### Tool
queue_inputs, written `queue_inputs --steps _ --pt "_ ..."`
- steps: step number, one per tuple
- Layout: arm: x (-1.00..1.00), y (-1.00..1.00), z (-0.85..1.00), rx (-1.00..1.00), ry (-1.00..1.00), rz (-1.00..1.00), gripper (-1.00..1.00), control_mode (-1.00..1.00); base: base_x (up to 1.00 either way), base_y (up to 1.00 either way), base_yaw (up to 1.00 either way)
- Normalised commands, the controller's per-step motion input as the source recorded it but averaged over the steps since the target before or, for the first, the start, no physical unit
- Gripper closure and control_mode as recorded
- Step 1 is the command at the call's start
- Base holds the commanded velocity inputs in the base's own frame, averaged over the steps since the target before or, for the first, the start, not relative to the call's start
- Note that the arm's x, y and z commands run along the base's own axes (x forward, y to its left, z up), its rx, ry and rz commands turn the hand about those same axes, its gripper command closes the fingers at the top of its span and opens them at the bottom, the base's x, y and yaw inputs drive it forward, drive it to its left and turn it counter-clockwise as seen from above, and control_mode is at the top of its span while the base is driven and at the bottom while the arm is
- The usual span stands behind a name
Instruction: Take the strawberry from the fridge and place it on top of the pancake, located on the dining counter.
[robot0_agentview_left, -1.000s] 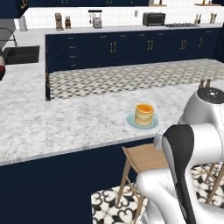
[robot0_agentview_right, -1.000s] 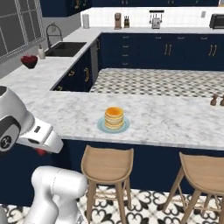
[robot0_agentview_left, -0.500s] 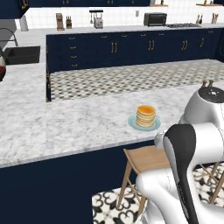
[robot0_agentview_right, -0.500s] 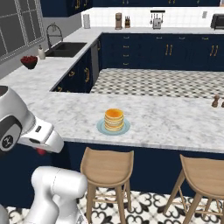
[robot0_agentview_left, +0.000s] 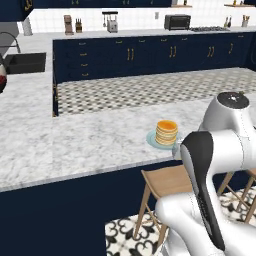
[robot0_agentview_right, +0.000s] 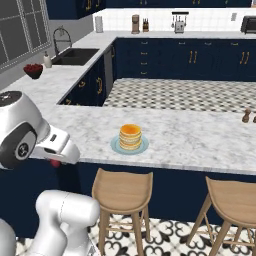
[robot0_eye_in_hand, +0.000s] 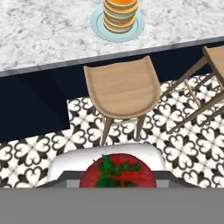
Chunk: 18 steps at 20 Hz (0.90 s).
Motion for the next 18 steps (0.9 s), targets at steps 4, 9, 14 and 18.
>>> queue_inputs --steps 4,9,14,18 --pt "1.00 -0.32 0.12 0.00 0.00 0.00 1.00 -1.00 0.00 0.00 0.00" --pt "1.00 -0.44 0.00 0.01 0.03 -0.05 1.00 -1.00 0.00 0.00 0.00" --pt "1.00 -0.51 -0.03 0.04 -0.04 0.00 1.00 -1.00 0.00 0.00 0.00" --pt "1.00 -0.39 0.00 0.00 0.07 0.00 1.00 -1.00 0.00 0.00 0.00"
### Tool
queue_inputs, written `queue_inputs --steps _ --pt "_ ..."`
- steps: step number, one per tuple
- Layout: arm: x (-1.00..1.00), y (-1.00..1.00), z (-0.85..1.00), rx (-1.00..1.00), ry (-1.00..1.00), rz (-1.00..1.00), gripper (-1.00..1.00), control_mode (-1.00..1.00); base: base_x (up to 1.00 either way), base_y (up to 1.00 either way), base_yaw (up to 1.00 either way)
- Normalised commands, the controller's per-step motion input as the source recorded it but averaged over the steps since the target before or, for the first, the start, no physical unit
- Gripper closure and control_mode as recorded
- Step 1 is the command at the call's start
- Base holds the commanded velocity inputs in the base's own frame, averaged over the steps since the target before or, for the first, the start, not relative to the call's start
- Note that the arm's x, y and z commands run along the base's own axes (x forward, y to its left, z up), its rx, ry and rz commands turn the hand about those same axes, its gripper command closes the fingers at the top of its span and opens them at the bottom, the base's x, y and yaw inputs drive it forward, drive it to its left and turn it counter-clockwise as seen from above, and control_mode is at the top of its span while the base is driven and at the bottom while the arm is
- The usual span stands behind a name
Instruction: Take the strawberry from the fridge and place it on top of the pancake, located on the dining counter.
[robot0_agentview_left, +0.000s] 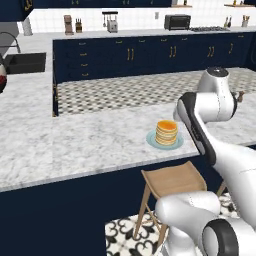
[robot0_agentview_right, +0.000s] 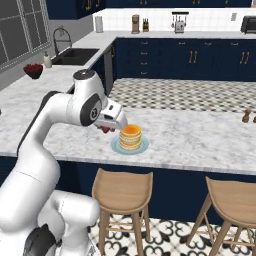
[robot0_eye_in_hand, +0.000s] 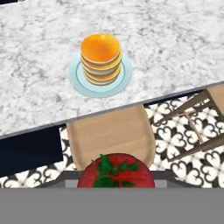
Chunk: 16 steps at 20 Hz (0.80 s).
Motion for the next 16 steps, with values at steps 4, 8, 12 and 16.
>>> queue_inputs --steps 4,8,12,16 --pt "1.00 -0.29 -0.12 0.05 0.01 -0.02 1.00 -1.00 0.00 0.00 0.00" --pt "1.00 -0.16 -0.27 0.03 0.00 -0.02 1.00 -1.00 0.00 0.00 0.00" --pt "1.00 0.00 -0.60 0.00 0.00 0.00 1.00 -1.00 0.00 0.00 0.00" --pt "1.00 -0.05 -0.48 0.00 0.00 0.00 1.00 -1.00 0.00 0.00 0.00"
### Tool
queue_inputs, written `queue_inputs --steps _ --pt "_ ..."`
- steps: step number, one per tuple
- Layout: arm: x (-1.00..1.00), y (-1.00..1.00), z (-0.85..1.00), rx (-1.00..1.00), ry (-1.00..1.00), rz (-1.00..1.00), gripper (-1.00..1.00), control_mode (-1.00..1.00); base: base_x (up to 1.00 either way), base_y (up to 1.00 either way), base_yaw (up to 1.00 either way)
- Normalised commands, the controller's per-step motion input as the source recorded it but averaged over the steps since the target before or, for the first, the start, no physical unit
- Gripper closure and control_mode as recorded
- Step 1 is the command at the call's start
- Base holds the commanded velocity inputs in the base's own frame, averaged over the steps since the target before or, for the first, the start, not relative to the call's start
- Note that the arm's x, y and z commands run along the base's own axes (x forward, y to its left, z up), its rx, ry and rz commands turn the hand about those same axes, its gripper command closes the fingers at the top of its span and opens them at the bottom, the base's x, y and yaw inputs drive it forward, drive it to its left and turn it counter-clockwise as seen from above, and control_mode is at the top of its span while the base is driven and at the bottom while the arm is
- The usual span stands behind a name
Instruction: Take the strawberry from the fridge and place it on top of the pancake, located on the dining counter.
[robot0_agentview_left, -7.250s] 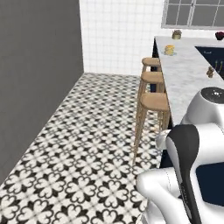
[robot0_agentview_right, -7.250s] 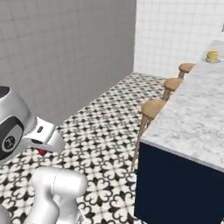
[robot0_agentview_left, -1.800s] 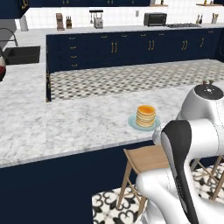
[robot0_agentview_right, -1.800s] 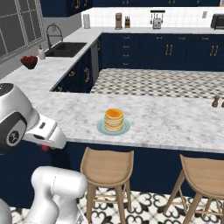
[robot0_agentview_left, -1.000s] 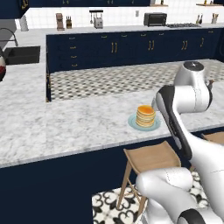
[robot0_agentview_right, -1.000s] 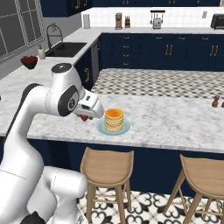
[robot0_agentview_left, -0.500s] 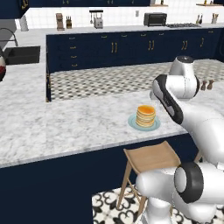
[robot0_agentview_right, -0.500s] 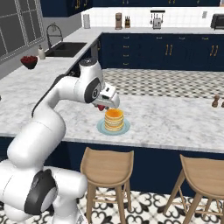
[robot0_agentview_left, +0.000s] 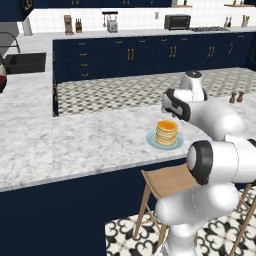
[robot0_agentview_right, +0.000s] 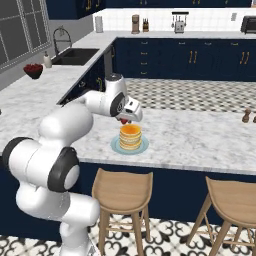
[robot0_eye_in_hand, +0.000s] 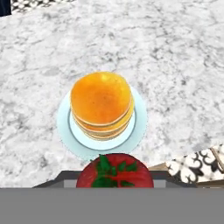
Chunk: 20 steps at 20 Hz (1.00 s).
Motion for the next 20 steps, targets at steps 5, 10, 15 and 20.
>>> queue_inputs --steps 5,10,15,20 --pt "0.83 -0.04 -0.22 0.00 0.05 0.00 1.00 -1.00 0.00 0.00 0.00" --pt "0.45 0.00 -0.32 0.00 0.11 0.00 1.00 -1.00 0.00 0.00 0.00" --pt "0.12 0.00 -0.57 0.00 0.15 0.00 1.00 -1.00 0.00 0.00 0.00" --pt "0.15 0.00 -0.36 0.00 0.03 0.00 1.00 -1.00 0.00 0.00 0.00"
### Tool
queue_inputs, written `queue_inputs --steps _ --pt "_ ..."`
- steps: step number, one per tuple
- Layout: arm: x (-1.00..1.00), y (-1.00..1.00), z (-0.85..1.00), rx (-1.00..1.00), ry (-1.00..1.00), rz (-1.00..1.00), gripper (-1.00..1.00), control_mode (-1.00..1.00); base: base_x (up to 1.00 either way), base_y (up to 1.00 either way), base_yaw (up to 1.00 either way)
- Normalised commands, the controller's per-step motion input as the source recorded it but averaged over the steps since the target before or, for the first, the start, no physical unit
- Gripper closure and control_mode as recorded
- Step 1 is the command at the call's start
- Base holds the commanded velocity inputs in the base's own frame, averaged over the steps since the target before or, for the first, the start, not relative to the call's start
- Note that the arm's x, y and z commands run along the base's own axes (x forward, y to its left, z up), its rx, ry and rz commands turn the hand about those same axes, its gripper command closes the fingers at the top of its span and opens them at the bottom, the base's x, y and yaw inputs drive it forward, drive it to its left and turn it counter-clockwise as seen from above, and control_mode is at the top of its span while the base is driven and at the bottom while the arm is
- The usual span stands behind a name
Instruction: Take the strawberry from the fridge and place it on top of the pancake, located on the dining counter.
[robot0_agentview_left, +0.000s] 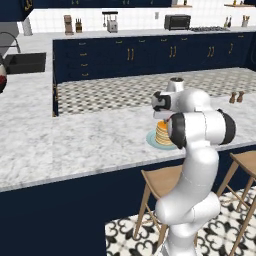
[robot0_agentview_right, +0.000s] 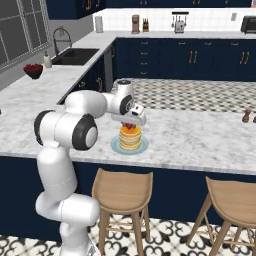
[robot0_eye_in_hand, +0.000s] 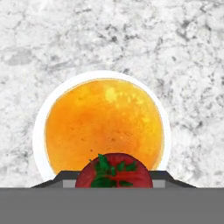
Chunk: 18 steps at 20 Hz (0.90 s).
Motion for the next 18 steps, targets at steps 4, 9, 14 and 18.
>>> queue_inputs --steps 4,9,14,18 --pt "0.13 0.00 -0.25 0.00 0.05 0.00 1.00 -1.00 0.00 0.00 0.00" --pt "0.06 0.00 -0.27 0.00 0.06 0.00 1.00 -1.00 0.00 0.00 0.00" --pt "0.00 0.00 -0.24 0.00 0.10 0.00 1.00 -1.00 0.00 0.00 0.00" --pt "0.00 0.00 -0.24 0.00 0.08 0.00 1.00 -1.00 0.00 0.00 0.00"
